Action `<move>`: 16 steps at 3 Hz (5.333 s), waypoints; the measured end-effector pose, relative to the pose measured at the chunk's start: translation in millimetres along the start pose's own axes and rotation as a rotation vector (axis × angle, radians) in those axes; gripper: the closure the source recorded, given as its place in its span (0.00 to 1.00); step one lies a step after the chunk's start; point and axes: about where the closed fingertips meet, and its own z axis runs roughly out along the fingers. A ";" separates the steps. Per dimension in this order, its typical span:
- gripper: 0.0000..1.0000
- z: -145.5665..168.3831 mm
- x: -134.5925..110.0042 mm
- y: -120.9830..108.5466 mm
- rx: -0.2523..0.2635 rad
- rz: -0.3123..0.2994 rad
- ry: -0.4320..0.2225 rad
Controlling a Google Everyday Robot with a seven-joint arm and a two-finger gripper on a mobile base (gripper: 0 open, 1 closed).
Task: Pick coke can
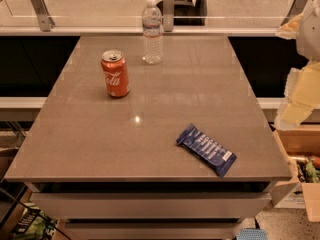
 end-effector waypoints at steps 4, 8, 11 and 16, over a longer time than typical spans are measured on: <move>0.00 -7.9 0.5 -5.5 0.025 0.008 -0.085; 0.00 13.6 -61.2 -42.8 0.085 0.241 -0.652; 0.00 35.1 -96.4 -54.8 0.070 0.270 -0.807; 0.00 150.0 -181.1 -62.3 -0.088 0.283 -1.105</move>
Offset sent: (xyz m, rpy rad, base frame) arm 0.0019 0.0028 -0.0018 0.0387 -0.0148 -0.0137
